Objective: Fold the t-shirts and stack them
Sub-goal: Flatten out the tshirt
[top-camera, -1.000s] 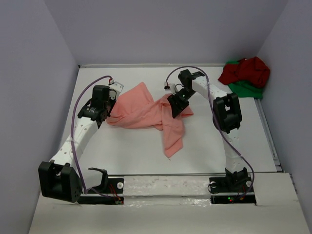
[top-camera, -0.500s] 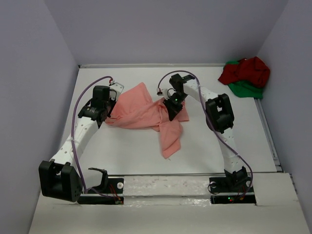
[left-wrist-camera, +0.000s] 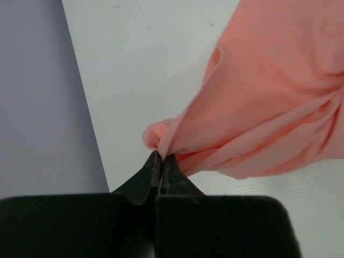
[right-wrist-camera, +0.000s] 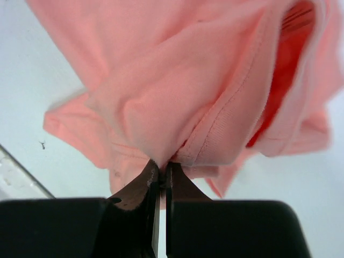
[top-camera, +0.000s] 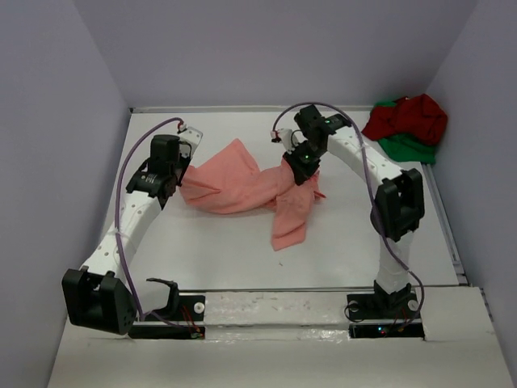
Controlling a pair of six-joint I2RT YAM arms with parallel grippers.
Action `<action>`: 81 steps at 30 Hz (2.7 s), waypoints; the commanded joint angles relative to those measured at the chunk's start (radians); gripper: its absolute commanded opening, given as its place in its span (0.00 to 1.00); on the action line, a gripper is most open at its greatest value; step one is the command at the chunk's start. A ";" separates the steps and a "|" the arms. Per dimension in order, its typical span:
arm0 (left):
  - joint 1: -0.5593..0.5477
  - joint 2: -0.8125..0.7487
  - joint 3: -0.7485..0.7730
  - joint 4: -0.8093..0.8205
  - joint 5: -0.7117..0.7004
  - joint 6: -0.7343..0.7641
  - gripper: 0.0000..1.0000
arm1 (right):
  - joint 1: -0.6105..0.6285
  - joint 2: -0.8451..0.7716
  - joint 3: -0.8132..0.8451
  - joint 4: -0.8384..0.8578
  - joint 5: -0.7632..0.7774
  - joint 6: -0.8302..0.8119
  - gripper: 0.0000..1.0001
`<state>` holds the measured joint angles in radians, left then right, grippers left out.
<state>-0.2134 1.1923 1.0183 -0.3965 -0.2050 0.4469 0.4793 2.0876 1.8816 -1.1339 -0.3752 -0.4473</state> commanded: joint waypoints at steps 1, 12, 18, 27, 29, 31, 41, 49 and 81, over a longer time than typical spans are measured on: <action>0.017 -0.014 0.094 0.060 -0.072 0.013 0.00 | 0.007 -0.228 -0.065 0.127 0.209 0.022 0.00; 0.144 0.036 0.264 0.094 -0.062 -0.007 0.00 | -0.148 -0.507 -0.173 0.227 0.435 0.015 0.00; 0.169 0.010 0.293 0.090 -0.079 0.004 0.00 | -0.194 -0.586 -0.167 0.227 0.435 0.010 0.00; 0.174 -0.008 0.365 0.087 -0.074 0.007 0.00 | -0.212 -0.612 -0.105 0.301 0.463 -0.004 0.00; 0.174 0.003 0.400 0.073 -0.067 0.006 0.00 | -0.212 -0.594 -0.049 0.304 0.460 -0.002 0.00; 0.174 0.004 0.416 0.067 -0.056 0.003 0.00 | -0.212 -0.581 -0.010 0.296 0.443 0.001 0.00; 0.174 -0.054 0.352 0.079 -0.042 0.012 0.00 | -0.212 -0.632 -0.127 0.284 0.406 -0.007 0.00; 0.172 -0.180 0.338 0.091 0.065 -0.005 0.00 | -0.212 -0.742 -0.167 0.264 0.383 0.002 0.00; 0.178 -0.008 0.244 0.258 0.118 -0.042 0.00 | -0.212 -0.410 -0.108 0.342 0.236 -0.041 0.00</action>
<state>-0.0437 1.1519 1.2686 -0.2607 -0.0532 0.4133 0.2783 1.6043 1.7210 -0.8818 -0.1303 -0.4583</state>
